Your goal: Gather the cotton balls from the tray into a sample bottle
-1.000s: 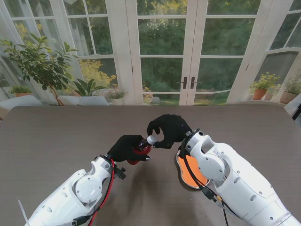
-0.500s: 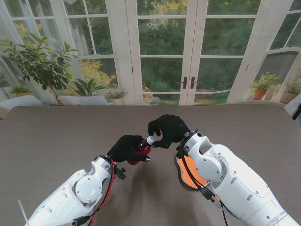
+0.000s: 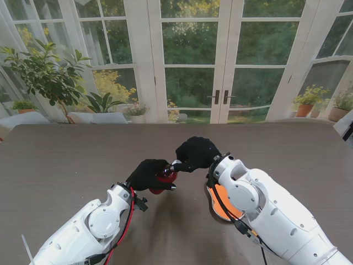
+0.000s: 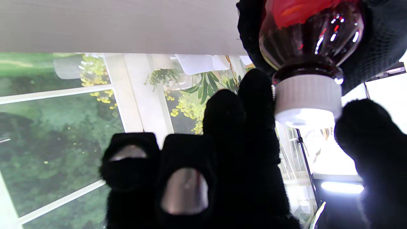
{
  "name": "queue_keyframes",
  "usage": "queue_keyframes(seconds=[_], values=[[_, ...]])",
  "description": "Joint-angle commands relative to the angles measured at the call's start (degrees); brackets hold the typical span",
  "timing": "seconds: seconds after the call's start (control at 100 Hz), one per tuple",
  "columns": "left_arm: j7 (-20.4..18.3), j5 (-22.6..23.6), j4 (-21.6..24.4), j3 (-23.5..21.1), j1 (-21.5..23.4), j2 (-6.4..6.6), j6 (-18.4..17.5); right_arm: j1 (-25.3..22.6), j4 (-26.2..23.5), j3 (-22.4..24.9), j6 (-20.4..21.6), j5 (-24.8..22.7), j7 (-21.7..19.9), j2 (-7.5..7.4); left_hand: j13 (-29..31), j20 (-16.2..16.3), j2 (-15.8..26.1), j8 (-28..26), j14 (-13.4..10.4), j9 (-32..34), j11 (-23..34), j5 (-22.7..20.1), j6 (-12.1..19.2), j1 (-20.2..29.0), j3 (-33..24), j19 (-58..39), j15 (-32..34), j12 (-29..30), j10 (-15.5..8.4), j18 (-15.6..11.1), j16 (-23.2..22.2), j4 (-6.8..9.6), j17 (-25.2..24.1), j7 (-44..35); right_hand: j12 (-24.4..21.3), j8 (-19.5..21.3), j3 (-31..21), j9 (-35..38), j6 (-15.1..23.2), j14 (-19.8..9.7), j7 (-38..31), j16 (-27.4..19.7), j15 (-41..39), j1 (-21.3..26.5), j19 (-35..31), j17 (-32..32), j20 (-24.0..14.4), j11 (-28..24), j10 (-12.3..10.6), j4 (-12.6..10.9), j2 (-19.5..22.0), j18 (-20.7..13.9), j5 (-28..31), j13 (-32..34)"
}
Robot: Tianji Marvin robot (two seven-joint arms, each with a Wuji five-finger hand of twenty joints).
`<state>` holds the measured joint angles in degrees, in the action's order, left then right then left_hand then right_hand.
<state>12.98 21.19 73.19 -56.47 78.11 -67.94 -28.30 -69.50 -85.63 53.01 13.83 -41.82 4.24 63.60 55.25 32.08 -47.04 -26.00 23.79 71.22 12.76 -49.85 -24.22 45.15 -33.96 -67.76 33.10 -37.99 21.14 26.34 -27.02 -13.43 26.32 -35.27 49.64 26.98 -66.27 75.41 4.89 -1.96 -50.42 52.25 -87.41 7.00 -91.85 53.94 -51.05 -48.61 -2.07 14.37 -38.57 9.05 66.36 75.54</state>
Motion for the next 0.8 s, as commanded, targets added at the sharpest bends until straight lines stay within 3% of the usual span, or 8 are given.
queue_keyframes(seconds=[0.0, 0.11, 0.31, 0.46, 0.58, 0.67, 0.73, 0.79], values=[[-1.1, -0.2, 0.3, 0.0, -0.2, -0.25, -0.1, -0.1, -0.6, -0.7, -0.6, -0.2, -1.5, 0.14, 1.4, -0.3, 10.5, -2.5, -2.4, 4.9, 2.8, -8.0, 17.3, 14.0, -15.9, -0.5, 0.4, -0.8, -9.6, -4.9, -0.3, 3.17, -0.7, -15.2, 0.9, 2.0, 0.4, 6.2, 1.5, -1.7, -1.5, 1.6, -4.4, 0.3, -4.7, 1.9, -0.8, -1.4, -0.7, -3.7, 3.6, 2.1, 6.1, -0.1], [-1.1, -0.3, 0.3, 0.0, -0.1, -0.24, -0.1, 0.0, -0.7, -1.3, -2.1, -0.4, -2.2, 0.09, 1.4, -0.3, 10.5, -2.5, -2.3, 4.9, 2.8, -8.0, 17.3, 14.0, -15.9, -0.5, 0.4, -0.8, -9.5, -4.9, -0.3, 3.16, -0.8, -15.2, 2.2, 3.5, 1.7, 7.4, 1.2, -1.7, -4.7, 2.6, -6.8, 0.2, -5.5, 3.4, -0.5, -5.3, 0.2, -4.6, 6.5, 3.1, 8.3, -0.1], [-1.4, -0.4, 0.5, -0.1, 0.0, -0.18, 0.0, 0.0, -1.1, -2.2, -4.6, -1.0, -1.9, 0.22, 1.4, -0.3, 10.6, -2.5, -2.3, 4.9, 2.8, -7.9, 17.3, 14.0, -15.9, -0.5, 0.4, -0.8, -9.6, -4.9, -0.3, 3.16, -0.8, -15.1, 0.2, 4.0, 3.5, 7.8, -0.8, -0.6, -12.6, 4.1, -10.2, -1.4, -6.7, 6.0, 0.0, -14.3, 1.9, -5.9, 13.1, 5.4, 9.4, -0.2], [-1.4, -0.4, 0.4, -0.1, -0.1, -0.19, -0.1, -0.2, -2.0, -2.3, -7.2, -2.4, -2.0, 0.12, 1.4, -0.3, 10.6, -2.6, -2.3, 4.9, 2.8, -8.0, 17.3, 14.0, -15.9, -0.5, 0.4, -0.8, -9.6, -4.9, -0.3, 3.17, -0.8, -15.2, -1.1, 2.9, 6.3, 7.7, -1.3, -0.1, -13.1, 4.1, -10.3, -5.3, -6.5, 5.7, 0.1, -14.9, 2.6, -6.2, 21.1, 5.9, 9.3, -0.2], [-1.4, -0.5, 0.3, 0.0, -0.1, -0.21, -0.2, -0.4, -2.4, -2.1, -8.0, -2.8, -2.2, 0.04, 1.4, -0.3, 10.6, -2.6, -2.4, 5.0, 2.8, -8.0, 17.4, 14.0, -15.9, -0.5, 0.4, -0.8, -9.7, -4.9, -0.3, 3.16, -0.7, -15.2, -3.0, 0.0, 11.1, 7.6, -1.0, 0.3, -9.8, 3.3, -8.5, -9.3, -5.8, 4.2, -0.3, -11.4, 2.3, -6.7, 27.5, 5.6, 8.9, -0.2], [-1.4, -0.6, 0.2, 0.1, -0.2, -0.22, -0.2, -0.7, -2.6, -1.7, -8.3, -3.2, -2.2, -0.02, 1.4, -0.3, 10.6, -2.6, -2.3, 4.9, 2.8, -8.0, 17.4, 14.0, -15.9, -0.5, 0.3, -0.8, -9.7, -4.8, -0.3, 3.15, -0.7, -15.2, -4.3, -2.7, 14.3, 7.3, -0.3, 0.6, -3.7, 1.3, -4.2, -11.9, -4.6, 1.5, -0.8, -4.5, 2.0, -6.8, 30.8, 4.8, 8.0, -0.2], [-1.5, -0.6, 0.3, 0.1, -0.1, -0.22, -0.2, -1.0, -2.8, -1.3, -8.3, -3.4, -2.0, -0.03, 1.4, -0.3, 10.6, -2.6, -2.4, 4.9, 2.8, -8.0, 17.3, 13.9, -15.9, -0.5, 0.4, -0.8, -9.7, -4.9, -0.3, 3.14, -0.7, -15.2, -4.1, -4.0, 15.8, 4.0, 0.3, 1.2, 3.1, -1.6, 2.1, -11.8, -2.5, -1.4, -0.9, 2.0, 1.5, -6.8, 30.9, 4.0, 2.8, -0.1], [-1.5, -0.6, 0.3, 0.1, -0.1, -0.19, -0.2, -1.3, -3.1, -0.8, -8.2, -3.9, -1.6, -0.07, 1.4, -0.3, 10.6, -2.6, -2.4, 4.9, 2.8, -8.0, 17.3, 14.0, -15.9, -0.5, 0.4, -0.8, -9.7, -4.9, -0.3, 3.15, -0.7, -15.2, -1.7, -1.8, 16.9, -1.2, 0.3, 0.8, 9.1, -4.0, 7.6, -10.9, -1.3, -3.2, -1.3, 6.3, 0.9, -6.7, 29.5, 2.4, -3.5, -0.1]])
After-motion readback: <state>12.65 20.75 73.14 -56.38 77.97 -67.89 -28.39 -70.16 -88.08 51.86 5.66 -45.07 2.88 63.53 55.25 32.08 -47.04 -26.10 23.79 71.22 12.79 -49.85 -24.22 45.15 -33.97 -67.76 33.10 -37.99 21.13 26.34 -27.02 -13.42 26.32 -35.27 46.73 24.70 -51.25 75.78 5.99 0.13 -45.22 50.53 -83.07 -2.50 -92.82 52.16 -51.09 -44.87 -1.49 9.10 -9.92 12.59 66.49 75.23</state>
